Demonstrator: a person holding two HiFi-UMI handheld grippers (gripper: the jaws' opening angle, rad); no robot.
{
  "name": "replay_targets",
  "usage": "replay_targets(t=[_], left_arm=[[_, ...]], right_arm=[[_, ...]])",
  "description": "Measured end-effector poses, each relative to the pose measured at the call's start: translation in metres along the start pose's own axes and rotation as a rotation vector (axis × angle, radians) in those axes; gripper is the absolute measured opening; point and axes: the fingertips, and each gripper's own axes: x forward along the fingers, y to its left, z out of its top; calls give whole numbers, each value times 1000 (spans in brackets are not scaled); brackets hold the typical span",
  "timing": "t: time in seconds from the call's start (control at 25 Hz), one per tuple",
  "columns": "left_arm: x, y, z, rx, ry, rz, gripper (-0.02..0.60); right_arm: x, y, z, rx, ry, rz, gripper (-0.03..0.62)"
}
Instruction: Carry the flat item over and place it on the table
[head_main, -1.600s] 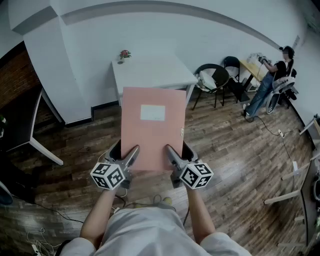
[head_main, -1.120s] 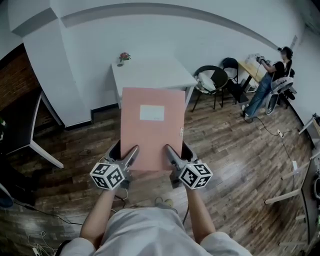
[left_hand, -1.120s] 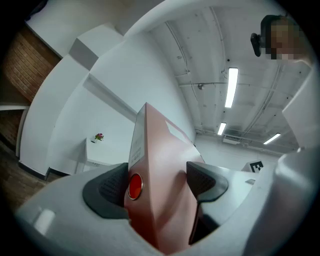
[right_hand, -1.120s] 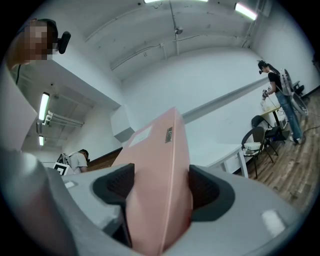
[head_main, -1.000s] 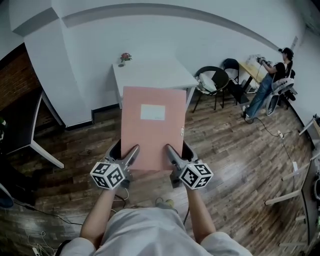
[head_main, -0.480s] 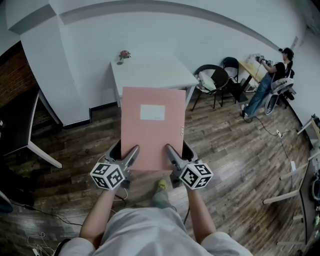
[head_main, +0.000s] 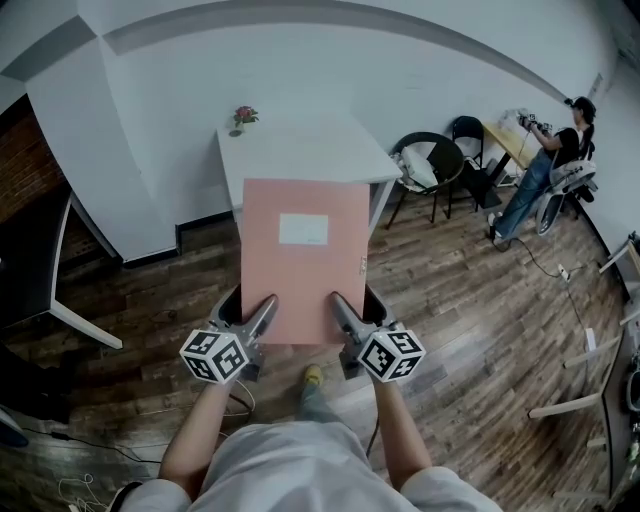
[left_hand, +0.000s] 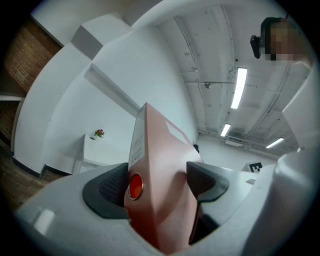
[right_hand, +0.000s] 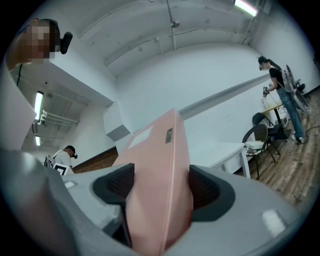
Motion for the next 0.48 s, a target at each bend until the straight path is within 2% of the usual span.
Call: replay_targets(t=[0.48], left_arm=[[142,50,4,-13,37,58,353]], right_arm=[[108,-111,29,50,43,20,337]])
